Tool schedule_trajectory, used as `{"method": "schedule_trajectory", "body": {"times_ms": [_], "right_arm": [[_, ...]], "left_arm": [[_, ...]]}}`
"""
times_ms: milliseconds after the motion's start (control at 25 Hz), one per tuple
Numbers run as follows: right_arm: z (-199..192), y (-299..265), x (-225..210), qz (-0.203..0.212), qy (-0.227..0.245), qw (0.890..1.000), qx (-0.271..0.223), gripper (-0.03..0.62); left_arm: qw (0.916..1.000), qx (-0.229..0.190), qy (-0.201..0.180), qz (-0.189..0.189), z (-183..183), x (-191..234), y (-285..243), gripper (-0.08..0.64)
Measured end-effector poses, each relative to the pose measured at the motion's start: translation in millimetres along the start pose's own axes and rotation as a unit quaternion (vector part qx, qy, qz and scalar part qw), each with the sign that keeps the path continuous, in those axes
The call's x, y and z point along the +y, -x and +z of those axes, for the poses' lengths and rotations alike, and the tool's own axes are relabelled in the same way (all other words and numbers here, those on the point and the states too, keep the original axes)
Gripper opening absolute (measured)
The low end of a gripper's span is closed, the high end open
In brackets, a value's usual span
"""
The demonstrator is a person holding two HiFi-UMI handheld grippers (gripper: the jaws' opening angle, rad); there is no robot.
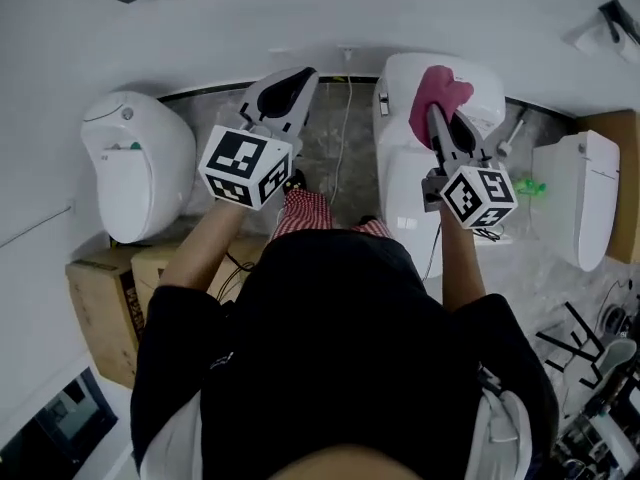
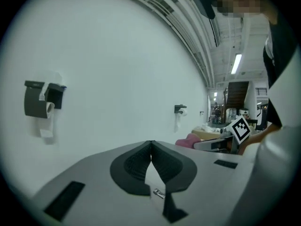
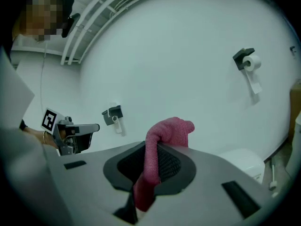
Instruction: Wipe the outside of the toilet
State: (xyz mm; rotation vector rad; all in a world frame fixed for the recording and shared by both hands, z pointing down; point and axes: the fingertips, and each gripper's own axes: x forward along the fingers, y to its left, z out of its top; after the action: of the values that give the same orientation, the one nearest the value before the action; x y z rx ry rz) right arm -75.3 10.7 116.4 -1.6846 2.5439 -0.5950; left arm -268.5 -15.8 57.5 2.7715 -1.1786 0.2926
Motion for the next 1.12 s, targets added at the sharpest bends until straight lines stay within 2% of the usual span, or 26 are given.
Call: {"method": "schedule_trajectory", "body": {"times_ms": [160,320,520,600,800,920,1040,1120], "right_arm": [[-15,-47,12,-0.053,-0.037,0.998,0.012,0.055],[-24,-87,45,-0.024,-0.042,0.999,-0.002,0.055],[-61,-124,56,-0.063,-0.007,0.995,0.078,0.054],[-70,-139,58,-0.063,0.000,0.993,0.097,0.055],[-98,-162,41,-0.076,-0.009,0.987,0.139,0.055],[-120,-175,23,-0.089,-0.006,0.981,0.171,0.055],[-143,-187,5,-0.102,0.001,0.974,0.203,0.054],[-159,-195,-6,-0.108,0.002,0.969,0.224,0.055]], "left_arm": [[0.9989,0.017,-0.007,-0.044,-14,43,-16,0.009],[0.9970,0.028,0.011,-0.071,-32,83,-28,0.009],[0.9931,0.032,0.019,-0.112,-51,106,-45,0.009],[0.9913,0.038,0.028,-0.123,-61,114,-58,0.009],[0.9906,0.037,0.043,-0.124,-74,127,-94,0.009],[0.9927,0.029,0.057,-0.103,-88,135,-115,0.009],[0.9927,0.037,0.063,-0.096,-114,137,-131,0.009],[0.9919,0.049,0.080,-0.086,-136,140,-136,0.009]]}}
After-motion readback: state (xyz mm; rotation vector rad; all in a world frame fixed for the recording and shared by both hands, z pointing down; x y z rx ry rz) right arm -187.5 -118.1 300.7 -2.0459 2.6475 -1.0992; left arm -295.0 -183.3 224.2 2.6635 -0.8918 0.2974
